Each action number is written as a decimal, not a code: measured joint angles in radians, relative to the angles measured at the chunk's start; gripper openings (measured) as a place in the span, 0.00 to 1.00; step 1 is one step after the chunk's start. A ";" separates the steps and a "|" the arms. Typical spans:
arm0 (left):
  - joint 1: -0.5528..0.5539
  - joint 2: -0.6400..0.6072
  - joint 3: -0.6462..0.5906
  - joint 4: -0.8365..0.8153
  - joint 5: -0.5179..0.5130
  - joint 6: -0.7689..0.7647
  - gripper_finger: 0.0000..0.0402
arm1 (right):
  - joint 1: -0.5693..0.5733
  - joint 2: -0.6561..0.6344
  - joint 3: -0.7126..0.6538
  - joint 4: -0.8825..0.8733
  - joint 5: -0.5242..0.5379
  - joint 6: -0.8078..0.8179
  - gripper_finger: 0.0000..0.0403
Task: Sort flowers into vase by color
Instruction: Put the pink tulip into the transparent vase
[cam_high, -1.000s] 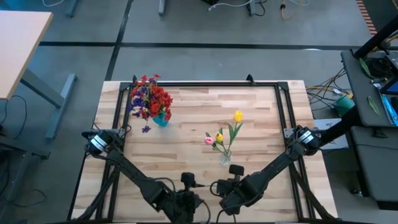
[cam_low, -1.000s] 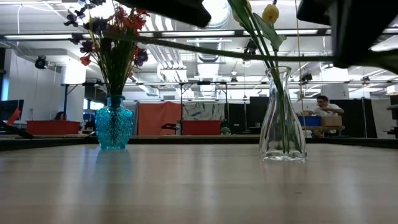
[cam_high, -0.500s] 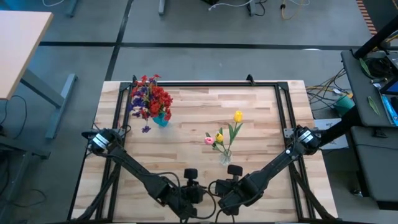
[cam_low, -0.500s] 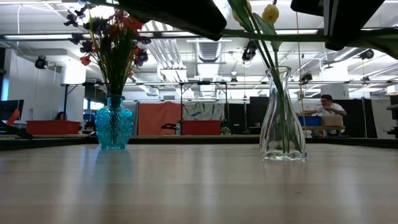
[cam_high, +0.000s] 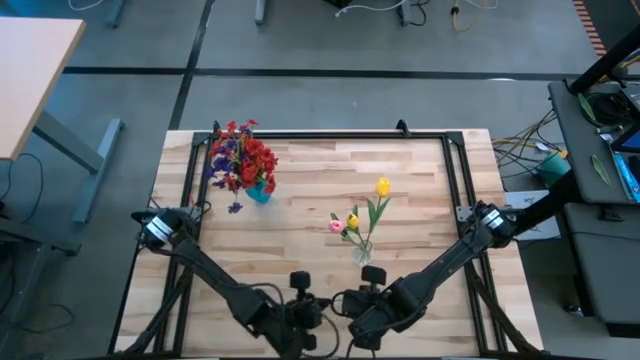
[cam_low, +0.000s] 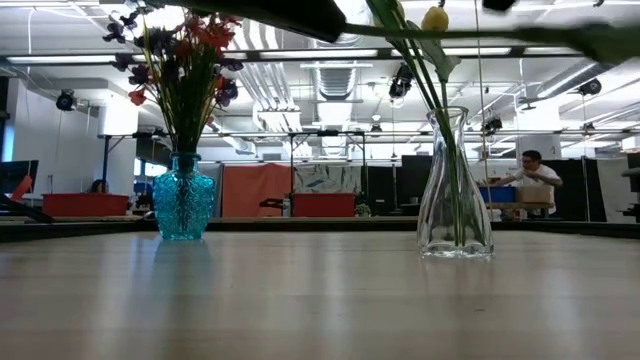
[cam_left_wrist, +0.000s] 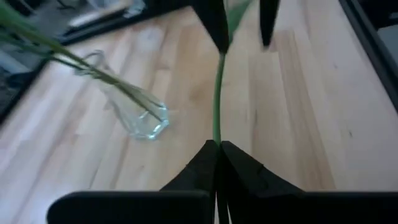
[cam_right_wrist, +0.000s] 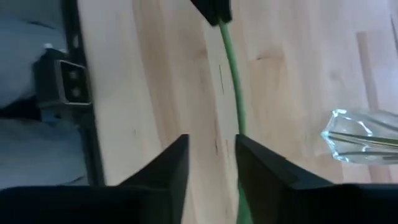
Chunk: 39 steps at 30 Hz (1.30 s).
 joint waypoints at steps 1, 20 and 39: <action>-0.013 0.000 -0.008 0.000 -0.027 -0.014 0.00 | 0.002 -0.001 0.019 -0.019 0.000 -0.005 0.33; -0.265 -0.452 -0.466 0.680 -0.041 0.223 0.00 | 0.278 -0.266 0.185 -0.166 0.644 -0.091 0.53; -0.109 -0.353 -0.654 1.653 0.224 0.665 0.00 | 0.171 -0.245 -0.308 1.383 0.656 -0.995 0.53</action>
